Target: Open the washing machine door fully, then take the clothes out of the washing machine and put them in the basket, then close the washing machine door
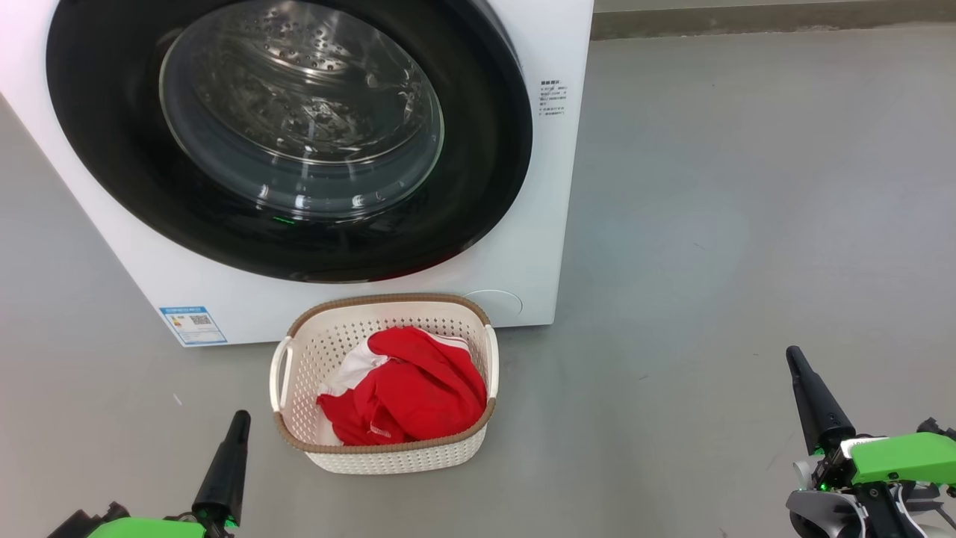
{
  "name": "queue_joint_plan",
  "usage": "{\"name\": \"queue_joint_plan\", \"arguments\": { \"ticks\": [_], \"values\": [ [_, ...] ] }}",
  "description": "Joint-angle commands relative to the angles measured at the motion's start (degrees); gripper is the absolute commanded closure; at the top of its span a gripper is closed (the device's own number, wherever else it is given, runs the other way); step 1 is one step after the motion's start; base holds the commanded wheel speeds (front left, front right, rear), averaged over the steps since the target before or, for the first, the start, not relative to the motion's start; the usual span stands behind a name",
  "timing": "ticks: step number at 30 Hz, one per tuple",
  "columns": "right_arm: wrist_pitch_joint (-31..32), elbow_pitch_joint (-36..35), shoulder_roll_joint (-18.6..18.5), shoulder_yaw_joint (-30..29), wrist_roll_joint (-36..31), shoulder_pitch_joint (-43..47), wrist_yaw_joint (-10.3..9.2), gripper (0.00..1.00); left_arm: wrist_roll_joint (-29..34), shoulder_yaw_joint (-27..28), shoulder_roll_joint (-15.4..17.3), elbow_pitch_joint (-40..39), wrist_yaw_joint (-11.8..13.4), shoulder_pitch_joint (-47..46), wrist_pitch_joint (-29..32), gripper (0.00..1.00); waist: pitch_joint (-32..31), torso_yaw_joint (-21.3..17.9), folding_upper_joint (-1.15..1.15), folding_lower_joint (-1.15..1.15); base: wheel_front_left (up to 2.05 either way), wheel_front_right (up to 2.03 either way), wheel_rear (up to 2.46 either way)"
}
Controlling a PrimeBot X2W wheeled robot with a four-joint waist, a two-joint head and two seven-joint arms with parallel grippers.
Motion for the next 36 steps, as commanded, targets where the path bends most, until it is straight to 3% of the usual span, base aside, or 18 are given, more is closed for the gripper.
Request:
{"name": "queue_joint_plan", "arguments": {
  "ticks": [1,36],
  "values": [
    [0.3,-1.4,-0.6,1.0,0.0,-2.4,-0.03,1.0,-0.4,2.0,1.1,-1.2,-0.8,-2.3,0.4,1.0,0.0,0.0,0.0,0.0,0.0,0.0,0.0],
    [0.6,-1.4,-0.3,0.6,-0.3,-2.4,-0.03,1.0,-0.4,2.0,1.1,-1.2,-0.8,-2.3,0.4,1.0,0.0,0.0,0.0,0.0,0.0,0.0,0.0]
  ]
}}
